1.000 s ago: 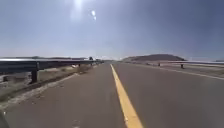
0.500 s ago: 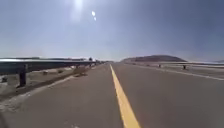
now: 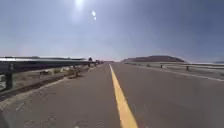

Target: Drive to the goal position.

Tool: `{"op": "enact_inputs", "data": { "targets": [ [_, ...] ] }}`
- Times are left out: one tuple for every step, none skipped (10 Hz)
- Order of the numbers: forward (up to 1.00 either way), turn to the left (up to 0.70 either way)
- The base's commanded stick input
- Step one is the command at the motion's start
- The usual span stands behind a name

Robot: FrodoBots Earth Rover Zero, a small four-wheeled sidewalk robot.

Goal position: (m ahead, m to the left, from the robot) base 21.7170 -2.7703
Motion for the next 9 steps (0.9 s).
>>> {"op": "enact_inputs", "data": {
  "targets": [
    [0.85,0.00],
    [0.85,0.00],
    [0.85,0.00],
    [0.85,0.00],
    [0.85,0.00],
    [0.85,0.00],
    [0.85,0.00],
    [0.85,0.00],
    [0.85,0.00]
  ]
}}
